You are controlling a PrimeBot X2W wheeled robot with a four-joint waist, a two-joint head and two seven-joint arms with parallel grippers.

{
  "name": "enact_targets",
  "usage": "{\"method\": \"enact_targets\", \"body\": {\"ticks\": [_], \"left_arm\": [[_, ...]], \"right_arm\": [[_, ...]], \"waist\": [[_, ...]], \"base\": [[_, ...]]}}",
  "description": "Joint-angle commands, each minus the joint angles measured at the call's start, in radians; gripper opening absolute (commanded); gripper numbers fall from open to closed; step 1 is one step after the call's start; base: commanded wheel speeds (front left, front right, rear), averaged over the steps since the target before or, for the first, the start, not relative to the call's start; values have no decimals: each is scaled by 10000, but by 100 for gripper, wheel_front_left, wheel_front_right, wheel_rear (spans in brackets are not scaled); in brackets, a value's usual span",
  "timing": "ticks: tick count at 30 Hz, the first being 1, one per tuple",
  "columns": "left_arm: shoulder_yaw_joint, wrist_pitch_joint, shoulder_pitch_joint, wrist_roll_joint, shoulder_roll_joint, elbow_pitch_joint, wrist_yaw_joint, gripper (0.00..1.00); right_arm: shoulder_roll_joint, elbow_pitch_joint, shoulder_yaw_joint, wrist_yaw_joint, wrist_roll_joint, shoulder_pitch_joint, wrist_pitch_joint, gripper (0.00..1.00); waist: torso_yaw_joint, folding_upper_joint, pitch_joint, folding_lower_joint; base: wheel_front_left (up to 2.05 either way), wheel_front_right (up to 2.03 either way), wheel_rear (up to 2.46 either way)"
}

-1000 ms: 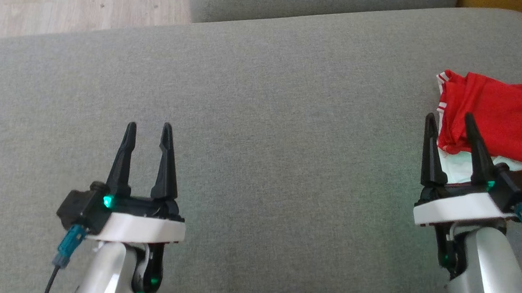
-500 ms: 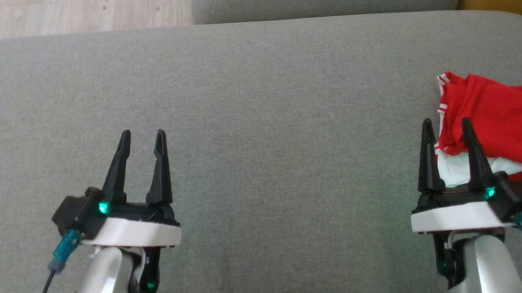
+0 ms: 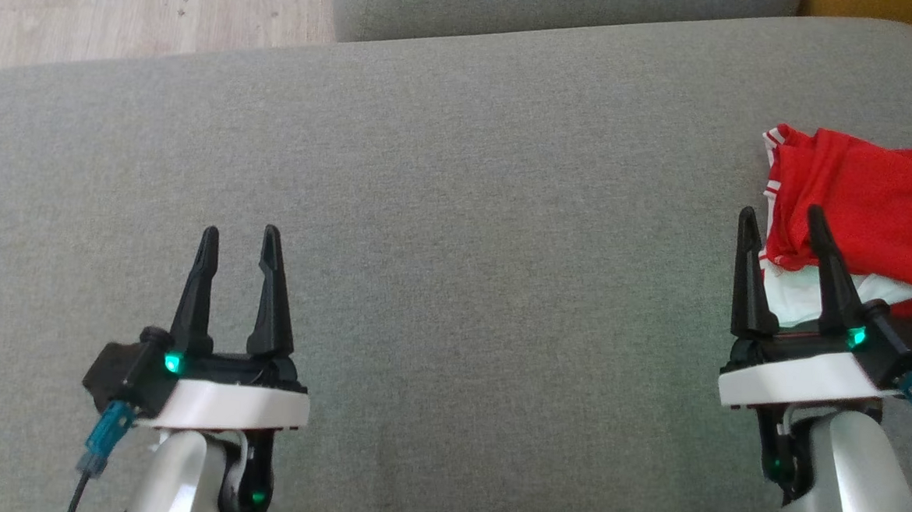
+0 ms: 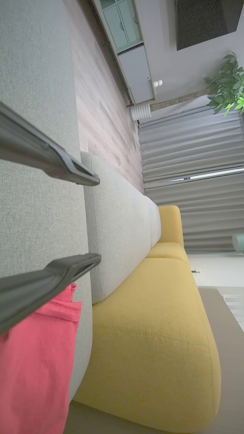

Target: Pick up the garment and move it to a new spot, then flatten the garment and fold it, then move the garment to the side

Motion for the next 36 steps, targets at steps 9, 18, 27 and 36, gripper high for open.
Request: {"method": "enact_targets", "body": {"ticks": [9,18,27,36], "left_arm": [[383,-51,-123,-124,74,-407,57,100],[31,24,140,-224,-7,396,-23,0],[184,257,166,-1159,39,415,-63,0],[341,490,182,-2076,77,451,-108,0]], "right_arm": [[18,-325,315,-9,53,-151,-108,100],[27,432,158,0,123,163,28,0],[-38,431,133,-1,1273,203,236,0],[-88,435,103,-1,2389,236,445,0]], "waist": [[9,0,-13,0],[9,0,-36,1],[39,0,-130,1],[69,0,-223,1]], "base": [[0,0,0],[0,0,0],[0,0,0],[0,0,0]]}}
